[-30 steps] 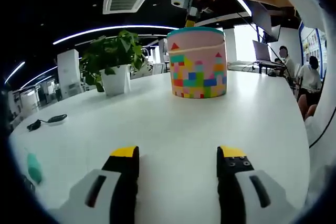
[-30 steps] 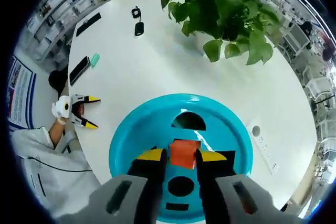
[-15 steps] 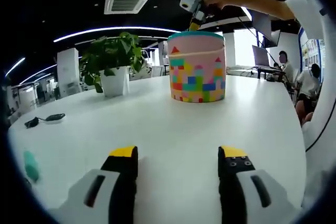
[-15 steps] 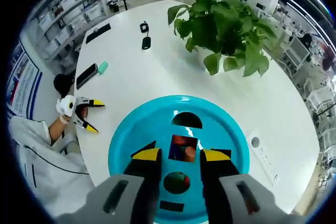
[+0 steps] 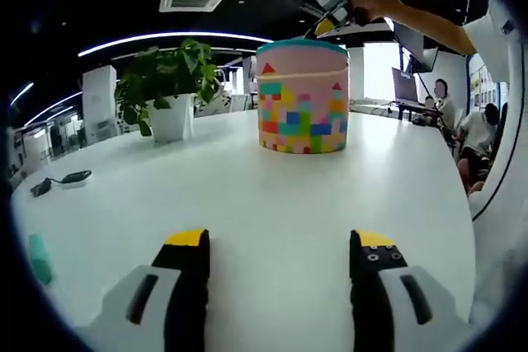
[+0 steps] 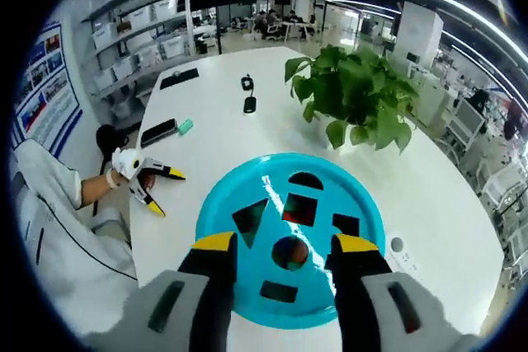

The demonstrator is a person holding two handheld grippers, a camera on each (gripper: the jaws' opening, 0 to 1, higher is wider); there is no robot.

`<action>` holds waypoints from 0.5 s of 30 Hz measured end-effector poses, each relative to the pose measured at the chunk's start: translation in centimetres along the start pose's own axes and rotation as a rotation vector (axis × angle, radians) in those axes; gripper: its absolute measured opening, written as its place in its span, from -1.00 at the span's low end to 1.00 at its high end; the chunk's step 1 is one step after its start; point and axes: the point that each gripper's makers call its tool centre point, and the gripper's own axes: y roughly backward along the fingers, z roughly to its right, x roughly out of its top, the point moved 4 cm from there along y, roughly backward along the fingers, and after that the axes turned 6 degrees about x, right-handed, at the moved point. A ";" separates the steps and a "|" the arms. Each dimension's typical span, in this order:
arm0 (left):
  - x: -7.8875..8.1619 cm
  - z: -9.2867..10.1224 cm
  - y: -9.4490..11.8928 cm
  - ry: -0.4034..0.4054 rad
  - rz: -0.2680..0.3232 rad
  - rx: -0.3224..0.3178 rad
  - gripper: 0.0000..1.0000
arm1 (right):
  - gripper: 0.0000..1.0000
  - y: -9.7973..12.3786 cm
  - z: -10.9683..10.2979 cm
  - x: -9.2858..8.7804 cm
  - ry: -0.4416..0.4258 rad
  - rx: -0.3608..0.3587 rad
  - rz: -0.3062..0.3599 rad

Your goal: Arrange the toys in the designated storage area by placing each visible toy with the group until no toy remains scattered across the table.

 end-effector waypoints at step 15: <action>2.3 2.1 0.7 0.064 0.054 -0.043 0.83 | 0.52 5.2 -2.2 -4.0 0.023 -0.075 0.234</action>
